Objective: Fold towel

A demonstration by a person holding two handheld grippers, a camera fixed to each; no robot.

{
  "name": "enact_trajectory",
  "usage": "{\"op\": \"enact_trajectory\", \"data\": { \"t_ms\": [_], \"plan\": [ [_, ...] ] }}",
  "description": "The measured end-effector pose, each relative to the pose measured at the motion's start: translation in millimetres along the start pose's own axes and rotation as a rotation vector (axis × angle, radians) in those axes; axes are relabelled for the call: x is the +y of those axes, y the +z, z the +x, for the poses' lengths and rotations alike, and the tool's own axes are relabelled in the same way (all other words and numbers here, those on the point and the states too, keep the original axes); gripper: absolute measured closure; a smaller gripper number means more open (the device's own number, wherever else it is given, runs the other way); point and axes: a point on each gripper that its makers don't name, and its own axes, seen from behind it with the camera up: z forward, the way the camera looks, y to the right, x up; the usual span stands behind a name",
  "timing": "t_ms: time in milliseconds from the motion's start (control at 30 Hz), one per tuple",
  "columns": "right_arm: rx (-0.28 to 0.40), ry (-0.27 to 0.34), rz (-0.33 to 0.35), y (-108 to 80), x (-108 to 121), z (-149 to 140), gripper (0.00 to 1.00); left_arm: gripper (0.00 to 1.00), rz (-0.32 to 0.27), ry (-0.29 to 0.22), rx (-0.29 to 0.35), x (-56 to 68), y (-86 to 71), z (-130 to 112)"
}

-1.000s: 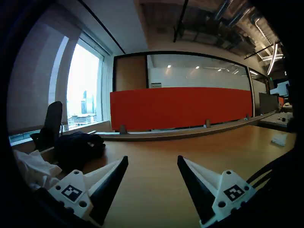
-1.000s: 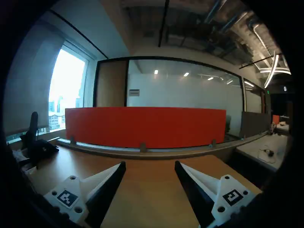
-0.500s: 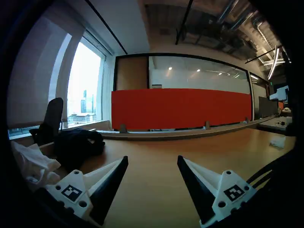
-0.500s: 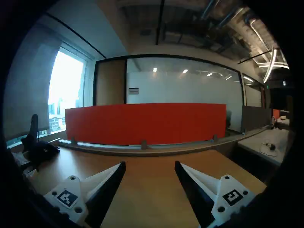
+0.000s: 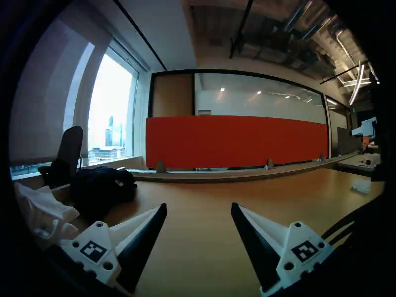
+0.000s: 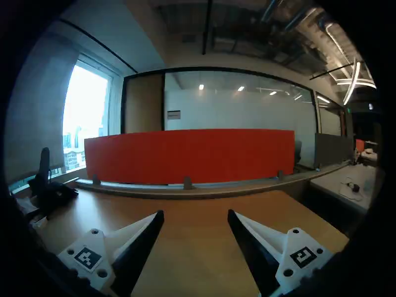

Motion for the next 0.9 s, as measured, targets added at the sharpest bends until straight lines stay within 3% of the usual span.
{"op": "enact_trajectory", "data": {
  "t_ms": [500, 900],
  "plan": [
    [-0.012, 0.006, 0.002, -4.0, 5.4, -12.7, 0.0, 0.04, 0.002, -0.001, 0.0, 0.0, -0.1, -2.3],
    [0.021, -0.004, -0.009, -6.9, 14.0, -19.1, 0.0, 0.04, 0.002, -0.001, 0.0, 0.3, 0.8, -5.2]
  ]
}}
